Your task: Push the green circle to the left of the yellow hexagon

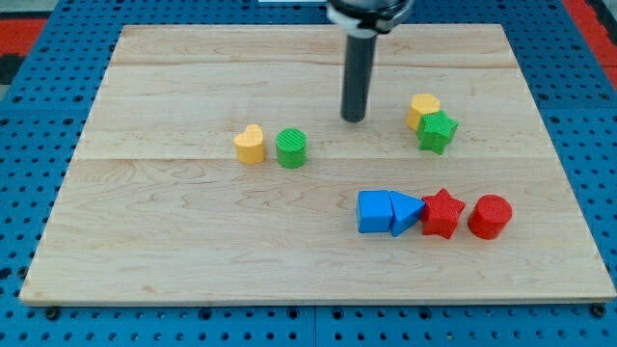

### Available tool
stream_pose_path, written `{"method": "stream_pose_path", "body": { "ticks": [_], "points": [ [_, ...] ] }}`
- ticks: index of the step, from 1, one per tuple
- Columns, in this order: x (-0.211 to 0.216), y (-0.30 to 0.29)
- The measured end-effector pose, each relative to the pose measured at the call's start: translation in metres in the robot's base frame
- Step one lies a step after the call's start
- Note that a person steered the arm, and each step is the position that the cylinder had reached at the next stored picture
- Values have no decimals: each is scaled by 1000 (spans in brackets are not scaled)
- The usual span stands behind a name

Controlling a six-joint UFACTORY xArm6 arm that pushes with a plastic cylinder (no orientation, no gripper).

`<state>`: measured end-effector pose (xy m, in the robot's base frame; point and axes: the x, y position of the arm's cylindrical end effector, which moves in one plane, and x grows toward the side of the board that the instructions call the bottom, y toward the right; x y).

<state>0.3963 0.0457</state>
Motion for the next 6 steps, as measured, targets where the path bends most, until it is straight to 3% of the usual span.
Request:
{"method": "stream_pose_path", "body": {
  "ticks": [1, 2, 3, 4, 5, 6],
  "points": [
    [32, 63],
    [32, 91],
    [3, 103],
    [35, 72],
    [103, -11],
    [105, -147]
  ]
}}
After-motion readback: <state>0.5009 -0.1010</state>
